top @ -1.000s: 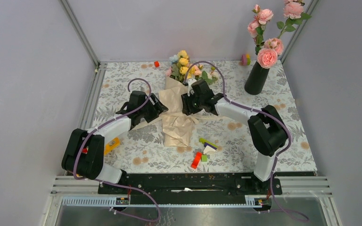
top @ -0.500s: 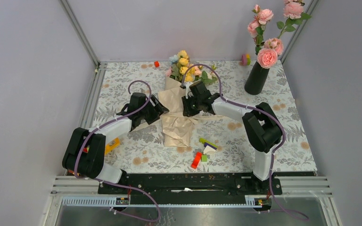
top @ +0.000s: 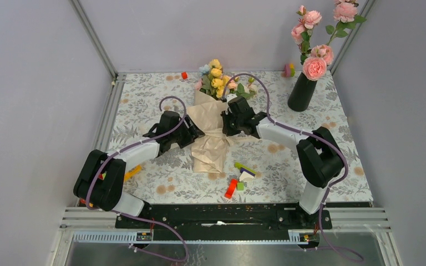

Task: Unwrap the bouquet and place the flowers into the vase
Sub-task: Untie the ribbon from the wrapping paper.

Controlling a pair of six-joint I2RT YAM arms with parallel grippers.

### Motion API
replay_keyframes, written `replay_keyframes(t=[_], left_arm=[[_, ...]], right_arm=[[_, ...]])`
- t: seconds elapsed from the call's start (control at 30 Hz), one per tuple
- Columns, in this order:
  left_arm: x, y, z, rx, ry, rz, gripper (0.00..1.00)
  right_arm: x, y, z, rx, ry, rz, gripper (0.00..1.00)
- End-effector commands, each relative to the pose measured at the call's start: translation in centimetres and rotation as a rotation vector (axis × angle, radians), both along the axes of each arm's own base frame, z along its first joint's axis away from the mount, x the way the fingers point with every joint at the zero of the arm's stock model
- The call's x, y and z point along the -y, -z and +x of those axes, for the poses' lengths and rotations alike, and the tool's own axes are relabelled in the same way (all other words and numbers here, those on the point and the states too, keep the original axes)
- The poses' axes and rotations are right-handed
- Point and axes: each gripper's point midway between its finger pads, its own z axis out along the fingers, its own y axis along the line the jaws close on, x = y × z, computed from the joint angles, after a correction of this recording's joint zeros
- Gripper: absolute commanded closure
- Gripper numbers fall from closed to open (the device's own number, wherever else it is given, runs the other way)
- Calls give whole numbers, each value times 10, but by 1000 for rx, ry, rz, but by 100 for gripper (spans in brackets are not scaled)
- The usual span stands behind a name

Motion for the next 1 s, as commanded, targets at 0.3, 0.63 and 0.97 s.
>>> replay_keyframes(t=[0.3,0.63,0.97], left_arm=[[30,-13,12,55,-27,-62,45],[45,-4,25,37,-45,-107,54],[46,-4,35,46,-82,-117,59]], right_arm=[[13,-15,2,34,131,29,96],[12,-17,2,39,129,35,98],[12,-18,3,42,128,35,98]])
